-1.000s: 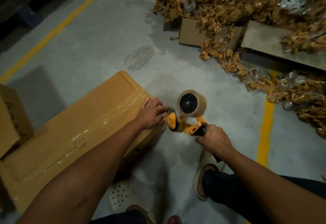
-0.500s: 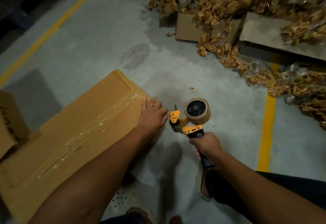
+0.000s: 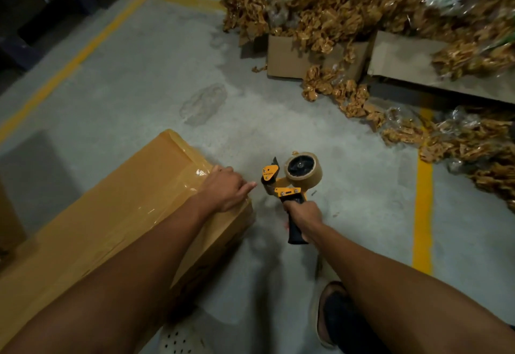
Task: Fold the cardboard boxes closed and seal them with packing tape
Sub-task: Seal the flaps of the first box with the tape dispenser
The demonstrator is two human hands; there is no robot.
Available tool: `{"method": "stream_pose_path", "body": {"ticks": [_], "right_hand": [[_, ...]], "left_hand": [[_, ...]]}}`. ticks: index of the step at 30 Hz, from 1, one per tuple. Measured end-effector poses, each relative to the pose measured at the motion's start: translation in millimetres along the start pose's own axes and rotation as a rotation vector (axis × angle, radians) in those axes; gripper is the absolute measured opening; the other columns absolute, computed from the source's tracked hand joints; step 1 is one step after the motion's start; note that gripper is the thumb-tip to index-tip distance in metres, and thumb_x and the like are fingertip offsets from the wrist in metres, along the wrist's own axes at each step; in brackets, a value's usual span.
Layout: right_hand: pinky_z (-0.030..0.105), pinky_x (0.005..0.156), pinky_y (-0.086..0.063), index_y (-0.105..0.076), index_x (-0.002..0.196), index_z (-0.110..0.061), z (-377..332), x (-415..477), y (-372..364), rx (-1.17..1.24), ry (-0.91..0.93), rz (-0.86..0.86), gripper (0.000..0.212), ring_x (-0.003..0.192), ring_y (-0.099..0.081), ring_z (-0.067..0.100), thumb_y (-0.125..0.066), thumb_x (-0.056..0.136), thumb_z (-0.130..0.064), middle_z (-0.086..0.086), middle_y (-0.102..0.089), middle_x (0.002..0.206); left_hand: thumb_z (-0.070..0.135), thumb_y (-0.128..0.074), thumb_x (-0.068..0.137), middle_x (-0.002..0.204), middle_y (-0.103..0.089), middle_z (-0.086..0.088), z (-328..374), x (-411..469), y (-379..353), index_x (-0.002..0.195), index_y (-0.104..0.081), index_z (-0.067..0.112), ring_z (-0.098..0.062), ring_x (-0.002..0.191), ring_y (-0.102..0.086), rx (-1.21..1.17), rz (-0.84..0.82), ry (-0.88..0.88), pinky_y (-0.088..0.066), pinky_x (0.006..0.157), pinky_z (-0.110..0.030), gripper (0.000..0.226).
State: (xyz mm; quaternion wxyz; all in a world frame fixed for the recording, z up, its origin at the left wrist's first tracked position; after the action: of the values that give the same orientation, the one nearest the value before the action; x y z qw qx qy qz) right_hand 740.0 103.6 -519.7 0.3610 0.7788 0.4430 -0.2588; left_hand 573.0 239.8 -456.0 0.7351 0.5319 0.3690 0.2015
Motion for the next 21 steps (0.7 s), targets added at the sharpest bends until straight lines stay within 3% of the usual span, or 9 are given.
{"method": "stream_pose_path", "body": {"ticks": [3, 6, 9, 13, 17, 19, 21], "right_hand": [[0.034, 0.056, -0.054, -0.062, 0.08, -0.007, -18.7, 35.1, -4.6, -0.01, 0.042, 0.039, 0.022, 0.056, -0.069, 0.031, -0.065, 0.074, -0.028, 0.015, -0.069, 0.072], [0.04, 0.073, -0.057, -0.068, 0.086, -0.008, -16.7, 94.7, -9.4, -0.072, 0.081, 0.071, 0.046, 0.078, -0.069, 0.035, -0.063, 0.061, -0.046, 0.015, -0.072, 0.085], [0.045, 0.079, -0.058, -0.071, 0.088, -0.007, -5.4, 142.0, -17.3, -0.108, 0.064, 0.09, 0.065, 0.083, -0.07, 0.035, -0.059, 0.049, -0.058, 0.014, -0.072, 0.086], [0.042, 0.082, -0.053, -0.065, 0.105, -0.004, -11.6, 143.9, -22.2, -0.128, 0.054, 0.098, 0.043, 0.096, -0.064, 0.036, -0.069, 0.079, -0.038, 0.019, -0.068, 0.102], [0.043, 0.088, -0.052, -0.063, 0.111, -0.002, -3.6, 148.6, -20.6, -0.18, -0.041, 0.122, 0.04, 0.105, -0.061, 0.039, -0.067, 0.084, -0.031, 0.022, -0.065, 0.114], [0.045, 0.093, -0.047, -0.06, 0.117, -0.005, -14.2, 138.4, -13.1, -0.324, -0.083, 0.257, 0.045, 0.115, -0.053, 0.039, -0.067, 0.083, -0.033, 0.02, -0.056, 0.126], [0.046, 0.096, -0.043, -0.061, 0.118, -0.008, -53.9, 117.3, -17.9, -0.35, 0.11, 0.378, 0.037, 0.12, -0.047, 0.038, -0.062, 0.085, -0.024, 0.018, -0.049, 0.13]], "left_hand": [[0.046, -0.027, 0.104, 0.078, -0.057, 0.001, -13.2, 2.7, -1.5, 0.076, -0.066, 0.022, -0.018, 0.082, -0.049, 0.076, 0.054, 0.01, -0.03, 0.086, -0.038, 0.054], [0.046, -0.016, 0.093, 0.071, -0.06, 0.0, -9.3, 5.0, -2.9, 0.069, -0.069, 0.02, -0.018, 0.072, -0.046, 0.103, 0.197, 0.051, -0.034, 0.081, -0.037, 0.064], [0.043, -0.02, 0.087, 0.057, -0.053, -0.004, -10.5, 14.2, -2.9, 0.054, -0.054, 0.017, -0.018, 0.06, -0.042, 0.103, 0.237, 0.128, -0.038, 0.078, -0.036, 0.054], [0.042, -0.03, 0.084, 0.052, -0.046, -0.001, -18.9, 23.6, -7.4, 0.054, -0.053, 0.015, -0.018, 0.054, -0.04, 0.097, 0.194, 0.155, -0.042, 0.077, -0.034, 0.047], [0.04, -0.031, 0.086, 0.052, -0.038, 0.003, -16.1, 19.4, -3.9, 0.054, -0.046, 0.018, -0.018, 0.054, -0.038, 0.023, 0.246, 0.14, -0.041, 0.075, -0.035, 0.041], [0.035, -0.032, 0.091, 0.059, -0.043, 0.003, -19.6, 14.2, -0.7, 0.06, -0.048, 0.02, -0.02, 0.063, -0.048, -0.062, 0.326, 0.158, -0.042, 0.084, -0.039, 0.038], [0.03, -0.033, 0.097, 0.083, -0.058, -0.003, -40.1, 8.1, 2.6, 0.076, -0.058, 0.018, -0.028, 0.103, -0.058, -0.137, 0.418, 0.294, -0.031, 0.11, -0.046, 0.036]]}}
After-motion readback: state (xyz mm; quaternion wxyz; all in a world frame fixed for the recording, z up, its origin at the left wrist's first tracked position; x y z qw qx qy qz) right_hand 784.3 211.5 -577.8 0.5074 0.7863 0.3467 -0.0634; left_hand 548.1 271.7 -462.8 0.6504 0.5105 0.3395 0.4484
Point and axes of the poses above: each hand's wrist, its own x-axis towards the middle knuckle, its own y-axis out of the back of the hand, z = x × y, the point moved 8 cm from there along x, towards the middle knuckle
